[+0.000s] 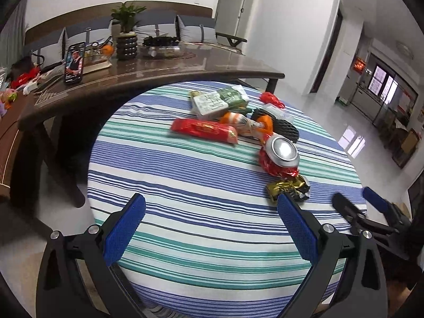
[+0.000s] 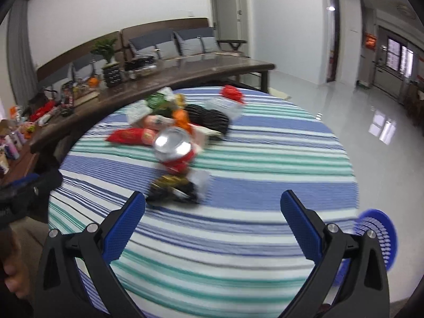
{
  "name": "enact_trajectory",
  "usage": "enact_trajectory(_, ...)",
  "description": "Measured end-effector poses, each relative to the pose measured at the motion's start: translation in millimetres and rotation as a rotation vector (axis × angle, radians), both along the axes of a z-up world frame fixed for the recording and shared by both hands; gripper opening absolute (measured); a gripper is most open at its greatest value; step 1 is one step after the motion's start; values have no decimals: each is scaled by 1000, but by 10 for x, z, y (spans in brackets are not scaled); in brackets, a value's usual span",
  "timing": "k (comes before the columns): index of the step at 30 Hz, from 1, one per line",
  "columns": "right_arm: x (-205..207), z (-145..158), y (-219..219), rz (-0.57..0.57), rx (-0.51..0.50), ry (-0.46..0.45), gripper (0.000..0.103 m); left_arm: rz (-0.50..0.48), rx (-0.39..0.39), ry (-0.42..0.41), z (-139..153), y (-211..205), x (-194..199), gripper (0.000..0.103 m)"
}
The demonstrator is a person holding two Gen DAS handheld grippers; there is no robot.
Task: Collect trash
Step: 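Move the right tool toward the gold-and-black wrapper while the left tool approaches the crushed red can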
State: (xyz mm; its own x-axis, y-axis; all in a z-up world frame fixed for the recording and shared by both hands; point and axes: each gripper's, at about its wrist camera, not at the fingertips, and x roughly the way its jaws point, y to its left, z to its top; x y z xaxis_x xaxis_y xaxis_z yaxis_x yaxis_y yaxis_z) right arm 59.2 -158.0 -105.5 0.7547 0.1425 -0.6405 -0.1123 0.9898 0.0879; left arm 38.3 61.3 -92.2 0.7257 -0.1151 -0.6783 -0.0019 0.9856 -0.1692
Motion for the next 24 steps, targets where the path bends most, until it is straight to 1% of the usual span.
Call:
enact_trajectory(3, 217, -65, 251, 22, 25, 45, 98, 11, 9, 1, -8, 33, 0, 98)
enact_trajectory(5, 380, -129, 438, 32, 9, 67, 98, 16, 5, 5, -20, 58, 0, 98)
enact_trajectory(8, 599, -274, 678, 5, -97, 77, 98, 21, 0, 11, -34, 72, 7, 98)
enact_trajectory(10, 696, -373, 706, -16, -156, 107, 98, 19, 6, 10, -39, 72, -5, 98)
enact_trajectory(11, 722, -405, 689, -21, -167, 123, 98, 16, 11, 10, -46, 70, -9, 98)
enact_trajectory(14, 702, -441, 518, -43, -218, 120, 98, 8, 24, 15, -81, 50, 2, 98)
enact_trajectory(16, 681, -449, 328, -51, -230, 125, 98, -1, 21, 27, -118, 17, 26, 98)
enact_trajectory(19, 642, -439, -61, -112, -268, 132, 98, -21, 15, 42, -162, -34, 71, 98)
enact_trajectory(22, 583, -415, -411, -169, -253, 133, 98, -51, 37, 54, -201, -150, 100, 98)
enact_trajectory(24, 519, -407, -548, -172, -218, 129, 98, -70, 48, 65, -243, -234, 134, 98)
